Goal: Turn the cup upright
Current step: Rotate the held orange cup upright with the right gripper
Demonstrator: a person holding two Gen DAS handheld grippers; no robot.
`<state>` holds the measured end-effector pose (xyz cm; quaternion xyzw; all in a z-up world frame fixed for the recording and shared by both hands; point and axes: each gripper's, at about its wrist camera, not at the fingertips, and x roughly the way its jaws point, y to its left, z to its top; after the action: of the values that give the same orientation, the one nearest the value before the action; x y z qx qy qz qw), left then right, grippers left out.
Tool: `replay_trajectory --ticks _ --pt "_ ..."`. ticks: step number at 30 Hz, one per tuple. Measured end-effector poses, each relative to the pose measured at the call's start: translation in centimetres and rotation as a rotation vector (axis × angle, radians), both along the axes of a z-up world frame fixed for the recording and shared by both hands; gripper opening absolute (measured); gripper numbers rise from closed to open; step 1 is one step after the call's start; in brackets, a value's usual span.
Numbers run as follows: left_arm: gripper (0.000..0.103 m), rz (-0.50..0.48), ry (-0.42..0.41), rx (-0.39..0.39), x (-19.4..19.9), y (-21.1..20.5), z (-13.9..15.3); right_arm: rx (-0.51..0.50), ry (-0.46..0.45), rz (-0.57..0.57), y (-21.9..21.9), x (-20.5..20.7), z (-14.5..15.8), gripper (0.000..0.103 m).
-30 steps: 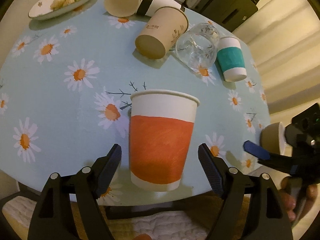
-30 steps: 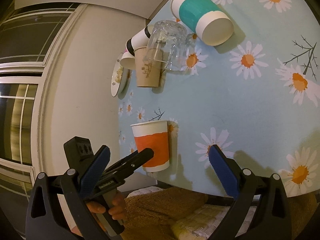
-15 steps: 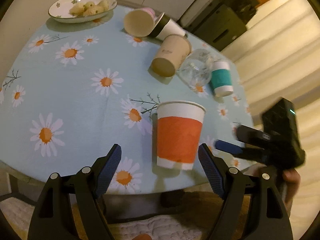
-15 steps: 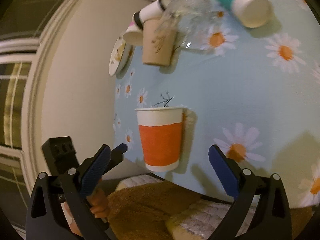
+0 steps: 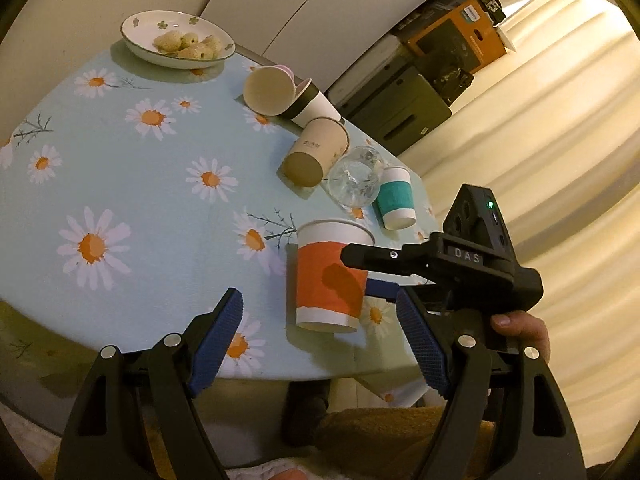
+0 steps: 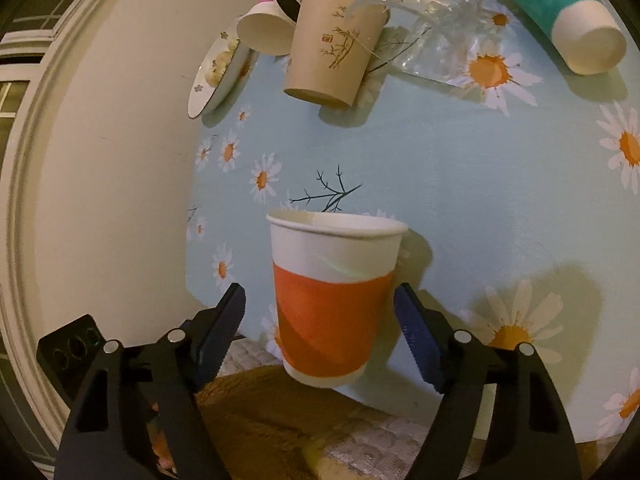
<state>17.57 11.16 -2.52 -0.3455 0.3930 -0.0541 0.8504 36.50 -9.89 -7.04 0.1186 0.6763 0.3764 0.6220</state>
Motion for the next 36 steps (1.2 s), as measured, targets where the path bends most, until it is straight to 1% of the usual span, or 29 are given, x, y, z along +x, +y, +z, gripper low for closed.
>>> replay_trajectory --ticks 2,3,5,9,14,21,24,26,28,32,36 --pt "0.077 0.001 0.001 -0.016 -0.1 0.2 -0.4 -0.012 -0.003 0.003 0.3 0.2 -0.1 0.072" --pt "0.077 0.003 0.002 -0.023 -0.2 0.3 -0.6 -0.017 -0.003 0.006 0.5 0.2 -0.2 0.067" --pt "0.077 -0.007 0.003 -0.017 -0.2 0.4 -0.8 -0.024 0.002 -0.002 0.6 0.4 -0.5 0.063" --pt "0.077 -0.023 -0.007 0.003 -0.3 0.4 -0.6 -0.036 -0.008 0.013 0.9 0.5 -0.6 0.062" --pt "0.077 -0.024 -0.017 -0.005 -0.4 0.7 -0.5 -0.064 -0.022 0.013 1.0 0.5 -0.8 0.063" --pt "0.077 -0.011 -0.021 -0.027 -0.8 1.3 -1.0 -0.062 -0.040 0.011 0.8 0.3 -0.7 0.062" --pt "0.077 -0.001 -0.023 -0.028 -1.0 1.7 -1.3 -0.063 -0.076 0.010 0.6 -0.1 0.0 0.062" --pt "0.077 0.007 -0.022 -0.031 -0.9 2.0 -1.5 -0.057 -0.130 0.005 0.3 -0.5 0.8 0.062" --pt "0.077 0.019 -0.022 -0.027 -0.9 2.3 -1.7 -0.050 -0.204 0.003 0.0 -1.3 1.8 0.062" --pt "0.077 0.043 -0.034 -0.023 -1.2 2.8 -1.6 -0.056 -0.396 -0.011 -0.7 -3.3 3.7 0.062" --pt "0.077 0.070 -0.048 -0.005 -1.6 3.1 -1.3 -0.065 -0.555 -0.044 -1.5 -5.4 4.8 0.062"
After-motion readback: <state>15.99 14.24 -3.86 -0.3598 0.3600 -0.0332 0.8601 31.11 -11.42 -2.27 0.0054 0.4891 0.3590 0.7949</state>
